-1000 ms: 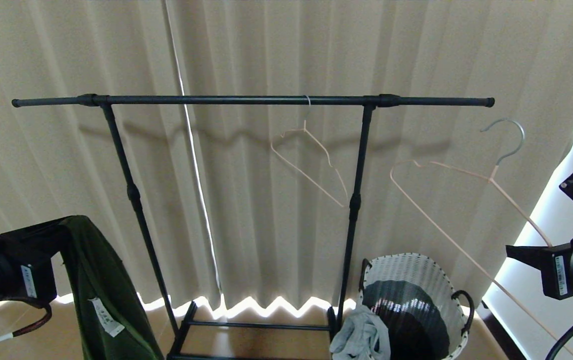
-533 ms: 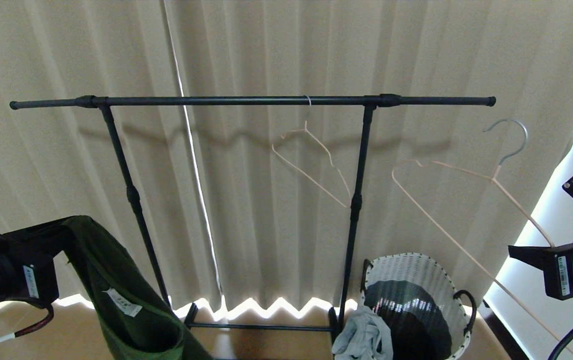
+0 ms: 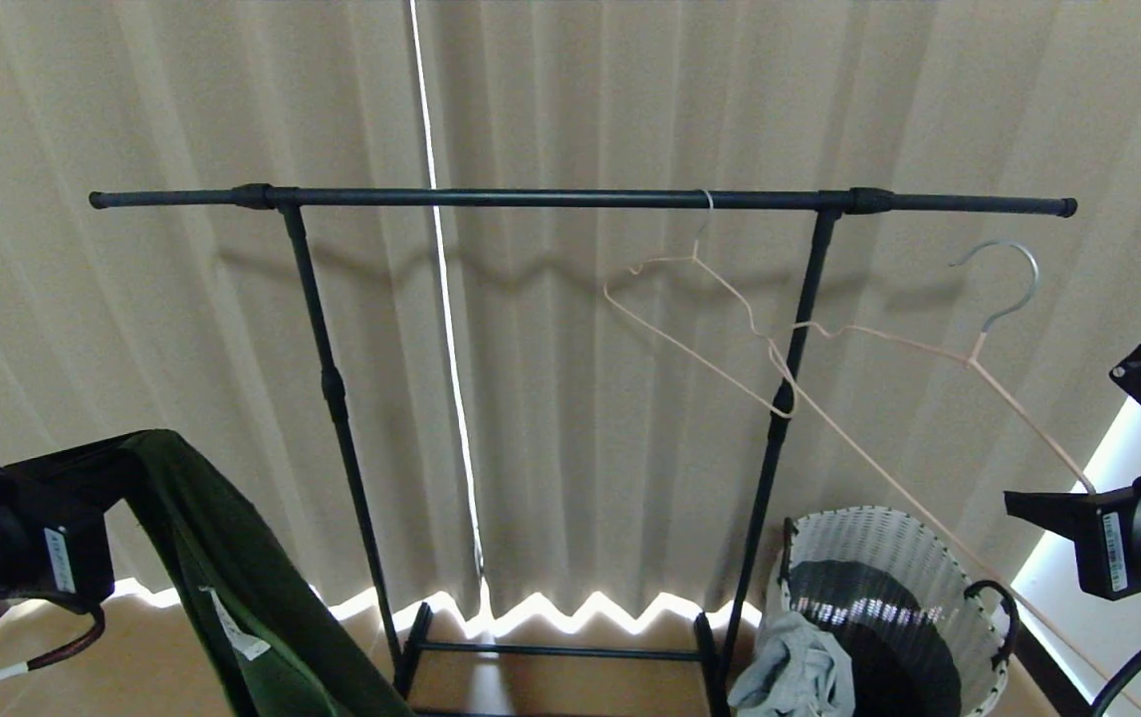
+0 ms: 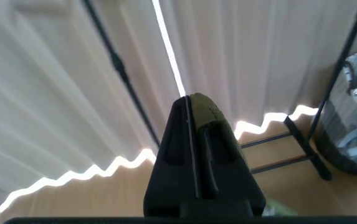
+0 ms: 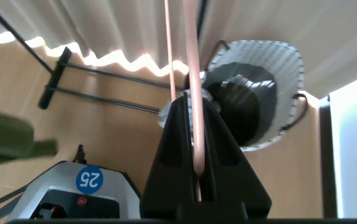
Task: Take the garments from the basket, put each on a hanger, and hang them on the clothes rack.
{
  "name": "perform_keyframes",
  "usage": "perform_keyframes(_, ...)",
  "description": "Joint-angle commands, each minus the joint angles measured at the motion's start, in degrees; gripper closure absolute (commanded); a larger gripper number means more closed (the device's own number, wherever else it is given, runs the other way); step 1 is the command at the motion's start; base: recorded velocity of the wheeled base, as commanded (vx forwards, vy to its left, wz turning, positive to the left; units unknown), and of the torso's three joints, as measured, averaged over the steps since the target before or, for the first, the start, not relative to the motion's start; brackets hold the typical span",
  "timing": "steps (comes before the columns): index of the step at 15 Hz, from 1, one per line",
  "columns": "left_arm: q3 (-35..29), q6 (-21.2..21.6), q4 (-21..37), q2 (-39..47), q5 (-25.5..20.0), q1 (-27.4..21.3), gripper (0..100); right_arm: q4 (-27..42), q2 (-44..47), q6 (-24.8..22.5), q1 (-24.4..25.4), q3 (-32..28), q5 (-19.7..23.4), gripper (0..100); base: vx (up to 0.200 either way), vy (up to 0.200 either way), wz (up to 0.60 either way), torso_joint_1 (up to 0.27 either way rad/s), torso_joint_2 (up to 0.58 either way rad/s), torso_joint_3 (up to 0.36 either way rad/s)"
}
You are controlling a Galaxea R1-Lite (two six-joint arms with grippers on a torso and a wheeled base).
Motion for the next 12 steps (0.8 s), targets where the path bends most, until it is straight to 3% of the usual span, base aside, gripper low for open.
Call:
perform_keyframes(1,0.09,-0.01,-0.01,0.00,0.02,0.00,100,-0.01,0.14,0.00,0.32,-0.02,0.02,100,0.000,0.200,0.00,-0.002,0.00,-0.002)
perform_keyframes(4,0.79,0.08,-0.10,0.00,0.10,0.00,100,-0.10,-0.03,0.08,0.59,-0.10,0.11,100,0.000,0.000,0.00,0.000,0.00,0.000)
perform_keyframes(12,0.44,-0.19,-0.01,-0.17,0.10,0.09,100,-8.71,-0.03,0.00,1.73,4.73,0.20,100,0.000,0.000,0.00,0.000,0.00,0.000)
